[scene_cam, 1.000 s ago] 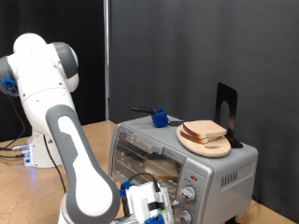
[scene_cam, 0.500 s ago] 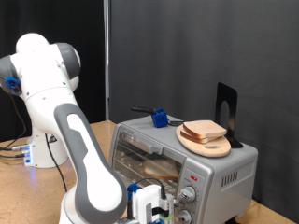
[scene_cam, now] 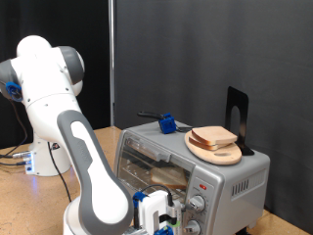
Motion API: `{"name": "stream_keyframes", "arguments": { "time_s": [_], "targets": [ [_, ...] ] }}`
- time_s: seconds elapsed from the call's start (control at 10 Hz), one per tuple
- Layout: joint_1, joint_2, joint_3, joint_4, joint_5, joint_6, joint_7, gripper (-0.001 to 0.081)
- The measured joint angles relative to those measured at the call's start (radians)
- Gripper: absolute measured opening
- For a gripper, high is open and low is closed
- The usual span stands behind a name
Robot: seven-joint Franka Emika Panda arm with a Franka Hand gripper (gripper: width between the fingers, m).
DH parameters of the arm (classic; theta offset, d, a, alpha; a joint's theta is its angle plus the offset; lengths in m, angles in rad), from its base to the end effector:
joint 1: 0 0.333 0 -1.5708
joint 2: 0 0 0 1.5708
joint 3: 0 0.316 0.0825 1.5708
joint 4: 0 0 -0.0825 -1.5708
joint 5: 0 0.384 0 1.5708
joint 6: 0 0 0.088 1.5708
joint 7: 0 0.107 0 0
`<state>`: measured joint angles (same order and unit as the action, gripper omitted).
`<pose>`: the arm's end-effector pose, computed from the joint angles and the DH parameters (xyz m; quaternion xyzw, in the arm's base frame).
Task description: Make a piece of toast with the oven
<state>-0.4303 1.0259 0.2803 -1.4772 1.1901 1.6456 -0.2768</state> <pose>0.6565 -0.0338 0.1085 -0.6914 0.2259 0.1926 0.6586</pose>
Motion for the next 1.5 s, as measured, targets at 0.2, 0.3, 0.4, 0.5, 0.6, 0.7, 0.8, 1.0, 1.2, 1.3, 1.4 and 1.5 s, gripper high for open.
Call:
{"name": "stream_keyframes", "arguments": {
  "time_s": [0.2, 0.3, 0.4, 0.5, 0.6, 0.7, 0.8, 1.0, 1.2, 1.3, 1.4, 1.5],
  "targets": [
    [0.002, -0.013, -0.003, -0.007, 0.005, 0.051, 0.001, 0.0808],
    [-0.003, -0.042, -0.010, -0.018, 0.009, 0.081, 0.010, 0.0808],
    [-0.006, -0.073, -0.014, -0.030, 0.017, 0.116, 0.027, 0.0808],
    [-0.006, -0.113, -0.017, -0.069, 0.028, 0.167, 0.042, 0.0808],
    [-0.006, -0.109, -0.017, -0.067, 0.026, 0.150, 0.039, 0.0808],
    [-0.010, -0.104, -0.017, -0.064, 0.025, 0.130, 0.035, 0.0808],
    [-0.023, -0.104, -0.018, -0.061, 0.025, 0.102, 0.030, 0.0808],
    [-0.074, -0.109, -0.030, -0.049, 0.002, 0.008, 0.028, 0.0808],
    [-0.127, -0.112, -0.043, -0.029, -0.013, -0.098, 0.030, 0.0808],
    [-0.154, -0.113, -0.047, -0.018, -0.013, -0.143, 0.033, 0.0808],
    [-0.179, -0.114, -0.051, -0.007, -0.013, -0.178, 0.039, 0.0808],
    [-0.200, -0.116, -0.058, 0.005, -0.013, -0.207, 0.045, 0.0808]
  ]
}}
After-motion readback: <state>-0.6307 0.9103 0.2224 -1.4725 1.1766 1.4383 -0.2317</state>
